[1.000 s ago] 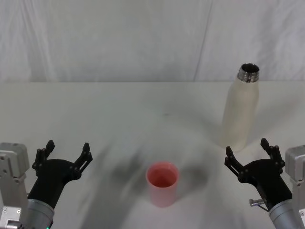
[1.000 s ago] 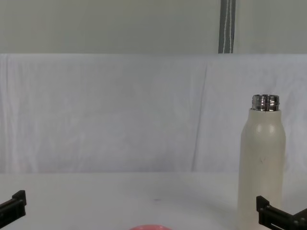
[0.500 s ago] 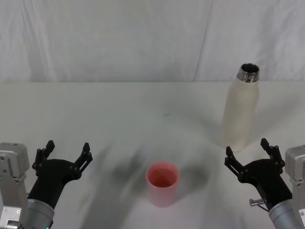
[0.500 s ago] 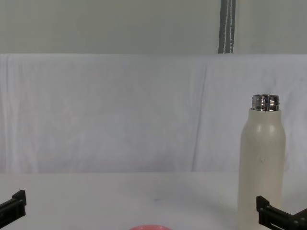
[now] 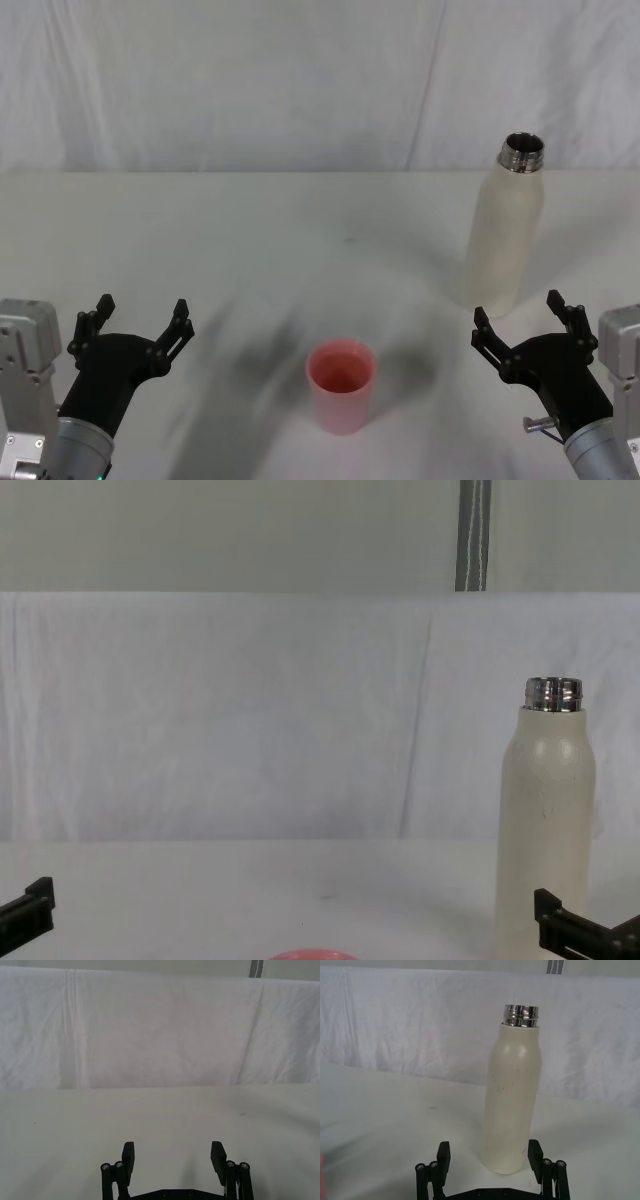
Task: Grasp the thermos with one hand and pour water into the cup lid.
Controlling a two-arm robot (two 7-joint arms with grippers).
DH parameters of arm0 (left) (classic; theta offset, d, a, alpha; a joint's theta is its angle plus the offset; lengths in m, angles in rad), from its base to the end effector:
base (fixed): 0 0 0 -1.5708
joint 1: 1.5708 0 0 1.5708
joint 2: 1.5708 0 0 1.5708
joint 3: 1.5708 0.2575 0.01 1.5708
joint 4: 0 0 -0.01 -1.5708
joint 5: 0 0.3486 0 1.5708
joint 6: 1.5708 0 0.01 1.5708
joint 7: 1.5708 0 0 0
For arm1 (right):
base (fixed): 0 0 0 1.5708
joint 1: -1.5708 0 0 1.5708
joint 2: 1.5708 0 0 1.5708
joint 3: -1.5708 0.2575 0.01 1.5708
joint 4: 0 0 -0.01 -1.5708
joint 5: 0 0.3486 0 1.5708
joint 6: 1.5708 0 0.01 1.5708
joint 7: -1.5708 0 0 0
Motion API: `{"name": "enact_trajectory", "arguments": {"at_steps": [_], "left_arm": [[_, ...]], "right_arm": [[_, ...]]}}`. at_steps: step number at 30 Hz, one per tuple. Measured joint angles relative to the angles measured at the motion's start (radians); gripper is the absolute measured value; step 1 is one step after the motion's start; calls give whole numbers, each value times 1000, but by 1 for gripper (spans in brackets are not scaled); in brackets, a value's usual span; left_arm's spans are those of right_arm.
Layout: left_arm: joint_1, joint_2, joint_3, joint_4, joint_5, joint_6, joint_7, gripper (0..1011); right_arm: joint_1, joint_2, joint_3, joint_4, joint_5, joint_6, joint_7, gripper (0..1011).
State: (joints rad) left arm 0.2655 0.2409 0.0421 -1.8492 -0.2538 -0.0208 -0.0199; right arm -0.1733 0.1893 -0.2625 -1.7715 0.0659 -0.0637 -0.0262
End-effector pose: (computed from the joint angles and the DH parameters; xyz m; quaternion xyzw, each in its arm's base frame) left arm 0.3008 0.0256 -0.2550 -0.0174 0.0064 0.6616 0.7496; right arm 0.3094 0.0558 -0.2668 -0.0014 -0.0414 -0.6058 0.7946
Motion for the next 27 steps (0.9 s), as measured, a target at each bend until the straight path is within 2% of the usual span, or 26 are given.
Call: {"name": "enact_trajectory", "arguments": {"at_steps": [27], "left_arm": [[0,0,0,0,0,0,0,1001]], "right_arm": [[0,0,0,0,0,0,0,1000]]}}
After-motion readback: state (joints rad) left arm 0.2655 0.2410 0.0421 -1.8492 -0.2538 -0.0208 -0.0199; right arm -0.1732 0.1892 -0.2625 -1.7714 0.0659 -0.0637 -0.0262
